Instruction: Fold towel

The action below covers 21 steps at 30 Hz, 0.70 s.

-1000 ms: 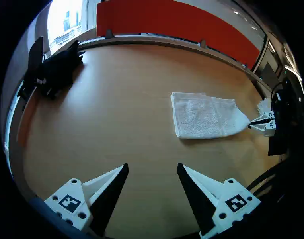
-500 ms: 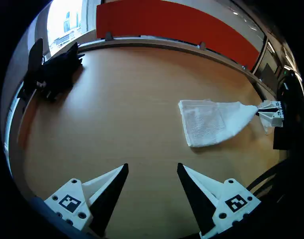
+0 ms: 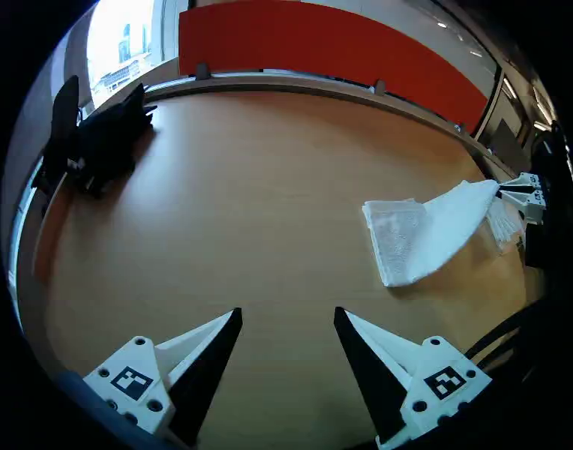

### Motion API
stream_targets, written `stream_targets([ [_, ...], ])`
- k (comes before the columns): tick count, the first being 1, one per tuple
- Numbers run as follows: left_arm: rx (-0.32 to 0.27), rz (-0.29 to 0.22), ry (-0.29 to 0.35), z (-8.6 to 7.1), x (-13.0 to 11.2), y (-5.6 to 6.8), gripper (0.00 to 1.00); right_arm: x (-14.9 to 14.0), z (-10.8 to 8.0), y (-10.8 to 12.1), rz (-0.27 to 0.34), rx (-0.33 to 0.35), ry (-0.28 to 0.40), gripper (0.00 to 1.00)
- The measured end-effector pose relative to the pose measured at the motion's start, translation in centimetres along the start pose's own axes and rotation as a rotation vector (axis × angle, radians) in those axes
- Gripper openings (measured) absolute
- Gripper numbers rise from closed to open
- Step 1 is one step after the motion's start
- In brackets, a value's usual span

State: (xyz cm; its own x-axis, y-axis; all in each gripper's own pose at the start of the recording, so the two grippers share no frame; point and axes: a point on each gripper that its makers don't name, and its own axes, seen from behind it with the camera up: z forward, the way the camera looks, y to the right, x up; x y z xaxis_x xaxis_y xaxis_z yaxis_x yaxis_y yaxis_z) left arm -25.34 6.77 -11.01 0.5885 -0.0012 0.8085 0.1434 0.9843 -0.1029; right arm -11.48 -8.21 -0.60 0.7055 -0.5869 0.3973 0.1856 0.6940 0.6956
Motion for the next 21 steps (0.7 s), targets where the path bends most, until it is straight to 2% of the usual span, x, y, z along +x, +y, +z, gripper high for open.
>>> stream_targets([
  [9, -0.007, -0.003, -0.003, 0.1, 0.0, 0.2, 0.91, 1.2, -1.1, 1.1, -0.022, -0.019, 0.019, 0.05],
  [21, -0.008, 0.000, -0.002, 0.1, 0.0, 0.2, 0.91, 1.7, -1.0, 0.1, -0.038, 0.004, 0.025, 0.05],
])
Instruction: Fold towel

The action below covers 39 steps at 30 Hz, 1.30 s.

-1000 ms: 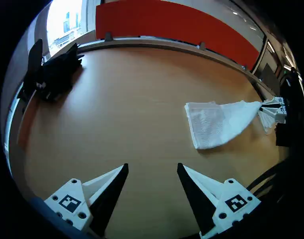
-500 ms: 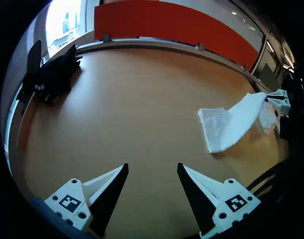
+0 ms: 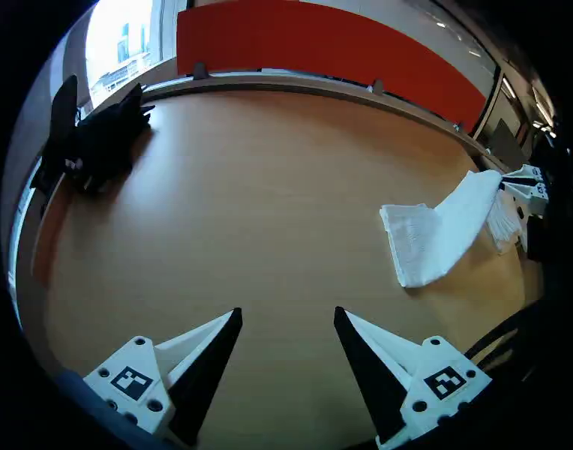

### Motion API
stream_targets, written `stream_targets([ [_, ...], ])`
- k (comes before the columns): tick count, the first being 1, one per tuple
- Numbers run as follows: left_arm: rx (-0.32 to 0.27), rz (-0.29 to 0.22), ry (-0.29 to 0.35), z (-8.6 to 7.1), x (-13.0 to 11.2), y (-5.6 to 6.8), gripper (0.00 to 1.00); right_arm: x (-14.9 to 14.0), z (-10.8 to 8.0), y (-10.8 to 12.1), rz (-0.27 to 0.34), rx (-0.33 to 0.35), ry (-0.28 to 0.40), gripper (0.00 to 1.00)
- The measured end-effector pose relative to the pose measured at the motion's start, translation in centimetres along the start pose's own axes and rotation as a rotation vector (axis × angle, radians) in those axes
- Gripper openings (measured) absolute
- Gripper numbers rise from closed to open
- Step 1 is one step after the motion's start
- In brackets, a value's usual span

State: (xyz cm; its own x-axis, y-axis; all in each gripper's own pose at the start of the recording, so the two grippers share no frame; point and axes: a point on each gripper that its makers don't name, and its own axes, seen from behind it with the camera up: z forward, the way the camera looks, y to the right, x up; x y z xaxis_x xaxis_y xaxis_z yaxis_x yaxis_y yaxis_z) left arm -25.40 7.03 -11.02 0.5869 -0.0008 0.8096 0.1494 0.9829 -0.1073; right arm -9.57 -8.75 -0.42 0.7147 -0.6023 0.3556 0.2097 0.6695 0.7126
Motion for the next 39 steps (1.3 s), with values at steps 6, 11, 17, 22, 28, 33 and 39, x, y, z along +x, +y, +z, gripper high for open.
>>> stream_targets([
  [6, 0.002, -0.004, 0.002, -0.1, 0.0, -0.2, 0.91, 0.3, 0.3, -1.1, -0.015, 0.025, 0.000, 0.05],
  [11, 0.002, -0.005, 0.006, -0.2, 0.1, -0.2, 0.91, 0.4, 0.6, -2.5, -0.035, 0.054, -0.006, 0.05],
  [17, 0.000, -0.003, 0.012, -0.4, 0.3, -0.1, 0.91, 0.3, 1.3, -4.4, -0.062, 0.091, -0.018, 0.05],
  [22, 0.000, -0.005, 0.017, -0.6, 0.3, -0.2, 0.91, 0.5, 2.0, -6.1, -0.072, 0.125, -0.019, 0.05],
  [28, 0.006, -0.012, 0.022, -1.0, 0.2, -0.6, 0.91, 0.7, 2.9, -7.8, -0.091, 0.164, -0.025, 0.05],
  [33, 0.015, -0.024, 0.027, -1.4, 0.0, -1.2, 0.91, 0.7, 3.7, -9.4, -0.112, 0.201, -0.037, 0.05],
  [39, 0.030, -0.043, 0.030, -1.9, -0.4, -2.1, 0.91, 0.4, 4.8, -11.6, -0.132, 0.257, -0.053, 0.05],
])
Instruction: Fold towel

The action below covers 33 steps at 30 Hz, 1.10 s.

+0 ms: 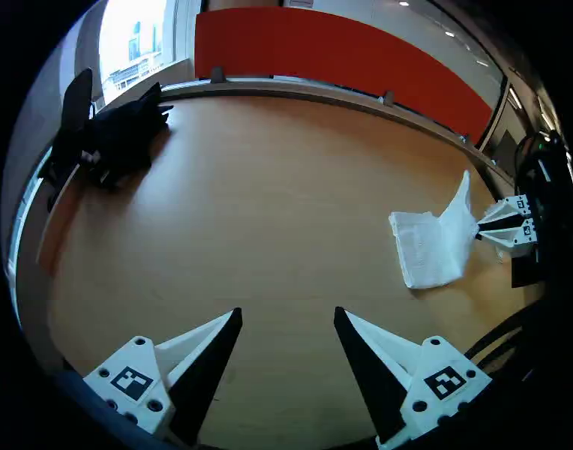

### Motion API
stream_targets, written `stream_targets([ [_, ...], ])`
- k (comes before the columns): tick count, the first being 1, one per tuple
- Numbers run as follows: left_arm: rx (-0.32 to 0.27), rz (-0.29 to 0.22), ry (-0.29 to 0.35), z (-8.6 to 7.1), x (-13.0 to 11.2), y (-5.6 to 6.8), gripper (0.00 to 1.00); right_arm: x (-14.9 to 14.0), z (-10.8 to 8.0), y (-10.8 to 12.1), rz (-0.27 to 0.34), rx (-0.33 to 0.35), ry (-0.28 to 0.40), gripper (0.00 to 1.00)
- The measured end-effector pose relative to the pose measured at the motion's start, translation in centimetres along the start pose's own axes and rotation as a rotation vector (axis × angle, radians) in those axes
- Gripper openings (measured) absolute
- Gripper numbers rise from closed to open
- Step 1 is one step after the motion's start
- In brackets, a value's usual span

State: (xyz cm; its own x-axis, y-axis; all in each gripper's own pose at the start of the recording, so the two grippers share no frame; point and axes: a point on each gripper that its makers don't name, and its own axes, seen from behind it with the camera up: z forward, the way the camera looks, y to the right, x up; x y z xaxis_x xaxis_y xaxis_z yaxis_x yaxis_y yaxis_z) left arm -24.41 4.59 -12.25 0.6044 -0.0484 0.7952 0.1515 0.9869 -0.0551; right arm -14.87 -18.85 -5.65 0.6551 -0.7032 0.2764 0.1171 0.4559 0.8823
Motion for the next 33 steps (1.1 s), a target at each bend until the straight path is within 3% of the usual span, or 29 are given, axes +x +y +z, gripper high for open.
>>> stream_targets([
  [2, 0.006, -0.008, -0.001, -0.1, -0.2, -0.4, 0.91, -0.2, 0.6, -0.5, -0.003, 0.014, -0.010, 0.06],
  [4, 0.011, -0.014, -0.003, -0.3, -0.5, -0.7, 0.91, -0.6, 1.0, -0.9, -0.002, 0.021, -0.027, 0.14],
  [8, 0.022, -0.023, -0.006, -0.5, -0.9, -1.3, 0.91, -1.5, 1.7, -1.1, 0.007, 0.024, -0.059, 0.56],
  [11, 0.027, -0.029, -0.008, -0.6, -1.2, -1.6, 0.91, -1.9, 1.7, -1.0, 0.012, 0.016, -0.066, 0.71],
  [15, 0.027, -0.034, -0.009, -0.7, -1.2, -1.8, 0.91, -2.2, 1.4, -0.7, 0.020, 0.008, -0.070, 0.76],
  [33, 0.019, -0.018, -0.011, -0.3, -0.8, -1.2, 0.91, -5.1, 1.0, -0.2, 0.061, -0.012, -0.102, 0.76],
])
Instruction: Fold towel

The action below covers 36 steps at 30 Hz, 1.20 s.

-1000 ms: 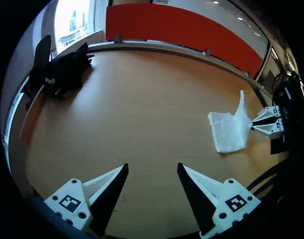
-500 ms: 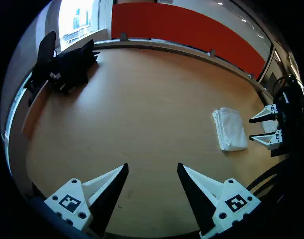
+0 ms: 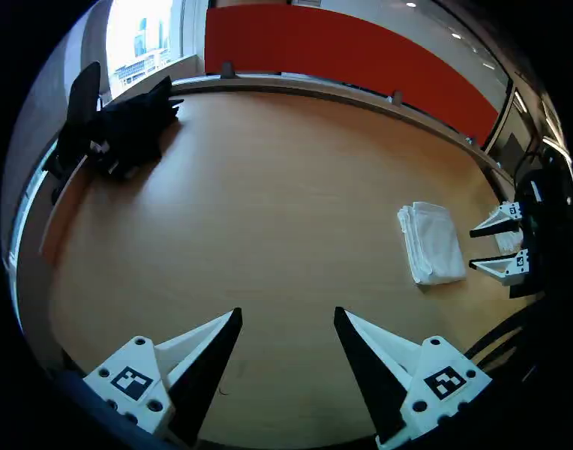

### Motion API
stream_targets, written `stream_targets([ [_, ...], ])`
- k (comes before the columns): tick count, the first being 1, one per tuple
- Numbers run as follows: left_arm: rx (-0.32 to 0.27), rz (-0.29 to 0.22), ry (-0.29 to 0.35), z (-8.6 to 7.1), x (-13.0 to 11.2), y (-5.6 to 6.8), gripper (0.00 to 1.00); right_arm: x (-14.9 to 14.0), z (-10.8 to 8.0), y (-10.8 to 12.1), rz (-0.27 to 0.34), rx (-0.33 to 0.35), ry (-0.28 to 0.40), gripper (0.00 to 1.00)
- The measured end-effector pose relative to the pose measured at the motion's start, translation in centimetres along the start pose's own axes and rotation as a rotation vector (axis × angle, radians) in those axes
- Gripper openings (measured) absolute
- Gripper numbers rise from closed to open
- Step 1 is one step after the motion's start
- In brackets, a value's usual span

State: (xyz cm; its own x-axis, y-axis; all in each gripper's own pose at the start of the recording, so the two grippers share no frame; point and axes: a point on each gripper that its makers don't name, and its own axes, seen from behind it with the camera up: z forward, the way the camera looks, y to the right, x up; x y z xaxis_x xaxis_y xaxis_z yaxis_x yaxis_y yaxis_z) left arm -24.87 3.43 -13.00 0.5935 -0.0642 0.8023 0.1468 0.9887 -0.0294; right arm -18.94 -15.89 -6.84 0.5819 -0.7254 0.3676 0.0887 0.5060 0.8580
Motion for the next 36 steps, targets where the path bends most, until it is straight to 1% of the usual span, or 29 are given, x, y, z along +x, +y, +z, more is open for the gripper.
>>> stream_targets([
  [14, -0.003, 0.004, -0.006, 0.1, -0.1, 0.3, 0.91, -4.8, 1.1, -0.5, 0.048, 0.001, -0.069, 0.76],
  [21, -0.003, 0.006, -0.009, 0.2, -0.1, 0.3, 0.91, -6.3, 1.5, -0.7, 0.063, 0.004, -0.094, 0.74],
  [22, -0.004, 0.006, -0.009, 0.2, -0.1, 0.3, 0.91, -6.5, 1.6, -0.8, 0.066, 0.004, -0.098, 0.73],
  [27, -0.007, 0.006, -0.010, 0.3, -0.1, 0.5, 0.91, -7.3, 2.1, -0.9, 0.088, 0.010, -0.115, 0.61],
  [32, -0.007, 0.009, -0.009, 0.3, -0.1, 0.6, 0.91, -7.4, 2.4, -0.9, 0.099, 0.011, -0.119, 0.59],
  [36, -0.009, 0.008, -0.009, 0.3, -0.1, 0.6, 0.91, -7.7, 2.4, -0.9, 0.101, 0.010, -0.127, 0.53],
])
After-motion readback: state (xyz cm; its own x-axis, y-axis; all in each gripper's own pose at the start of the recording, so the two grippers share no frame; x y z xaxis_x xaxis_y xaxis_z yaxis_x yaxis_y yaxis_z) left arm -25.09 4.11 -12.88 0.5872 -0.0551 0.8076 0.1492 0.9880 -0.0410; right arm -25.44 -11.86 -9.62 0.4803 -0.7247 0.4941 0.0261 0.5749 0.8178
